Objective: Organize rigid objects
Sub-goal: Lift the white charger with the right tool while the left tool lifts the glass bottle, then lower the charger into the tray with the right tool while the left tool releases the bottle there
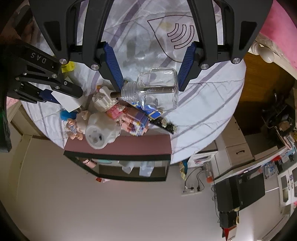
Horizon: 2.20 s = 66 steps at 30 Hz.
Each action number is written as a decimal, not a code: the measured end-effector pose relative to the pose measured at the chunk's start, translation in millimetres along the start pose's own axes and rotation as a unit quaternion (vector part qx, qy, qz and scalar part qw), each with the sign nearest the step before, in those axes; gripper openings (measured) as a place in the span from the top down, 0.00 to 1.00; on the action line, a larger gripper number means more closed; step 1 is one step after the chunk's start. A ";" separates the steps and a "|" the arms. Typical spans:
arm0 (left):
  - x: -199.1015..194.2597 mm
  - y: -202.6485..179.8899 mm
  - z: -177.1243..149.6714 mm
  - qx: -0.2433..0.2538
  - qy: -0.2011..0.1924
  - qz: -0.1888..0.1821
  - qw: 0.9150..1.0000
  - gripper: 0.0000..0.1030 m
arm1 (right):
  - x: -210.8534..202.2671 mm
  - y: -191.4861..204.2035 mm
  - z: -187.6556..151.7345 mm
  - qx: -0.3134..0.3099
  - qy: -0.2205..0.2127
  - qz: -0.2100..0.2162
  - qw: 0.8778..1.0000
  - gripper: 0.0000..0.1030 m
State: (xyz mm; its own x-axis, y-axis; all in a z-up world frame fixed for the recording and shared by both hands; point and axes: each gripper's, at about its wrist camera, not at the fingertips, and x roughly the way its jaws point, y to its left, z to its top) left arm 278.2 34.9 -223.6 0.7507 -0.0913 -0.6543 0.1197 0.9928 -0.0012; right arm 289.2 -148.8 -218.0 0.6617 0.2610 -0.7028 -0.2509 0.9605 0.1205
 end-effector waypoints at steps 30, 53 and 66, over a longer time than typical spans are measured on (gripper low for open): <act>-145.9 -46.7 73.9 0.024 -0.261 0.035 0.964 0.41 | -174.8 32.6 50.9 -0.035 -0.260 -0.041 0.964 0.59; -19.2 -37.5 168.4 0.059 -0.206 0.034 0.976 0.41 | -70.5 -3.2 148.2 -0.056 -0.206 -0.056 0.975 0.59; 144.7 -15.4 223.0 0.083 -0.020 0.021 0.996 0.41 | 66.2 -41.9 201.3 -0.057 -0.053 -0.056 0.995 0.59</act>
State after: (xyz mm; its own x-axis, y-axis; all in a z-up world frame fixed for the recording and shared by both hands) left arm 529.9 -10.8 -149.5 0.7824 -0.0559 -0.6202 0.1905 0.9697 0.1529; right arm 485.7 -152.3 -128.5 0.7590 0.1668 -0.6293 -0.2459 0.9685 -0.0400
